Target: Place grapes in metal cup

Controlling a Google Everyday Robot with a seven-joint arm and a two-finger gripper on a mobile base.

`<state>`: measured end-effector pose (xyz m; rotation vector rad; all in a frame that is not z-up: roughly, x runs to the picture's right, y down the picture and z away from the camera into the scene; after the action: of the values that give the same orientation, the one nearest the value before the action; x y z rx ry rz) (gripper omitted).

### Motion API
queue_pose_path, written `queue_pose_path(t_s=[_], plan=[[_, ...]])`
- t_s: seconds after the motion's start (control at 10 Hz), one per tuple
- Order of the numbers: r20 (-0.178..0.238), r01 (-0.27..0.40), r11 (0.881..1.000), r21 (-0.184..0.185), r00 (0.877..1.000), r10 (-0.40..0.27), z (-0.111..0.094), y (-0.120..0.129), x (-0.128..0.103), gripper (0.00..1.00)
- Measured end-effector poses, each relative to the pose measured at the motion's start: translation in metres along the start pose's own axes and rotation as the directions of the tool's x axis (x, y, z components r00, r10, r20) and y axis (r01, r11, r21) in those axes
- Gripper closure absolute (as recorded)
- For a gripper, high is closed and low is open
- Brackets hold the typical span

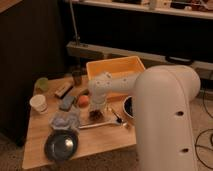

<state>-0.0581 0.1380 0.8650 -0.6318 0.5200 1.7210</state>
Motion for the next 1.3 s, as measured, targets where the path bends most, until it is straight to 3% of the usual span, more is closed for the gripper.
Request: queue_pose_path(t_s=[0.2, 0.7, 0.9, 1.0, 1.3], plan=[[-0.002, 0.008, 1.0, 0.0, 1.0, -0.008, 0.006, 0.003, -0.002, 0.45], [-0.025, 0.021, 1.0, 0.009, 0.999, -0.021, 0.016, 0.013, -0.005, 0.97], [-0.035, 0.026, 1.0, -0.005, 0.999, -0.026, 0.009, 0.02, -0.006, 1.0], [-0.067, 0.021, 0.999, -0.035, 0.997, -0.023, 0.001, 0.02, -0.006, 1.0], [-0.088, 0.01, 0.995, -0.1, 0.996, -0.019, -0.032, 0.029, -0.007, 1.0]])
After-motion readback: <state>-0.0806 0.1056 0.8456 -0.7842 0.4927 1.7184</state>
